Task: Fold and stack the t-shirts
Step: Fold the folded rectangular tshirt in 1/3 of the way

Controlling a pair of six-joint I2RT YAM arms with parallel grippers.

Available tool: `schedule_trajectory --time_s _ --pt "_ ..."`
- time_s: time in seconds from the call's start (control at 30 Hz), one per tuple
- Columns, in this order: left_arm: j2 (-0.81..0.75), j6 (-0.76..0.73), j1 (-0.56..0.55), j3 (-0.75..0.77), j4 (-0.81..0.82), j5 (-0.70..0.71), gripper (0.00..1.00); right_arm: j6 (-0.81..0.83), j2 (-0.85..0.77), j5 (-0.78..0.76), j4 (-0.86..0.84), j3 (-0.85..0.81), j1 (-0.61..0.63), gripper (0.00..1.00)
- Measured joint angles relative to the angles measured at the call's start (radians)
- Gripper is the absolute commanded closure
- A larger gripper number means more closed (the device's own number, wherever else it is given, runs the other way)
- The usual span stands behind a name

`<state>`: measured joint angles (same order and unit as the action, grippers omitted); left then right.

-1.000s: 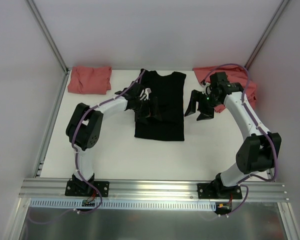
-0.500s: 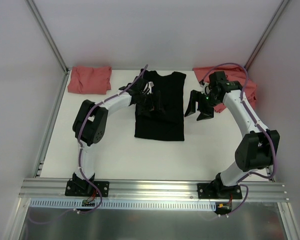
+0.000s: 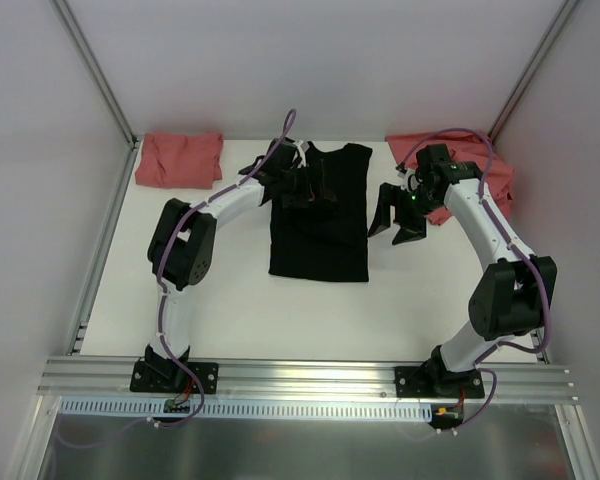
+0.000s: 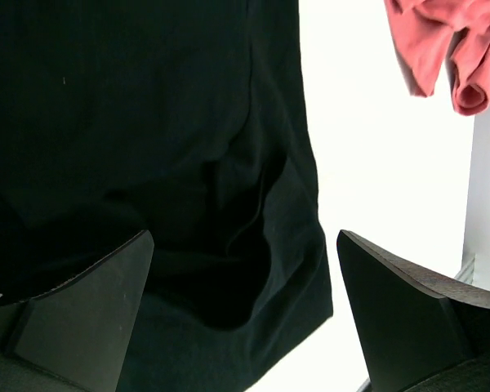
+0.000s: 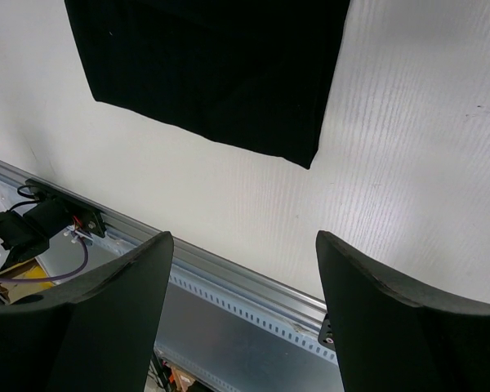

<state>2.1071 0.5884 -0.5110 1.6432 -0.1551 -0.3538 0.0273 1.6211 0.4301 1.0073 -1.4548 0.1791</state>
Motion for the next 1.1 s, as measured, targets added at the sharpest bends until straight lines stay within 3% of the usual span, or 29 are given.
schedule_trajectory --time_s 0.3,0.5,0.67,0.83,1.1 --pt "-0.04 -0.027 0.0 0.036 -0.103 -0.036 0.01 0.0 -0.001 0.005 -0.001 0.002 0.0 0.24" --pt "-0.282 -0.022 0.0 -0.225 -0.191 -0.094 0.01 -0.002 -0.013 0.006 -0.024 0.032 0.0 0.24" --pt "-0.354 -0.016 -0.001 -0.33 -0.202 -0.127 0.01 -0.008 -0.025 0.013 -0.042 0.066 0.0 0.24" --pt "-0.301 0.007 -0.013 -0.365 -0.142 -0.14 0.01 -0.011 -0.036 0.014 -0.05 0.078 0.0 0.24" --pt "0.002 0.06 -0.05 -0.143 -0.068 -0.146 0.01 -0.011 -0.069 0.009 -0.046 0.078 0.0 0.24"
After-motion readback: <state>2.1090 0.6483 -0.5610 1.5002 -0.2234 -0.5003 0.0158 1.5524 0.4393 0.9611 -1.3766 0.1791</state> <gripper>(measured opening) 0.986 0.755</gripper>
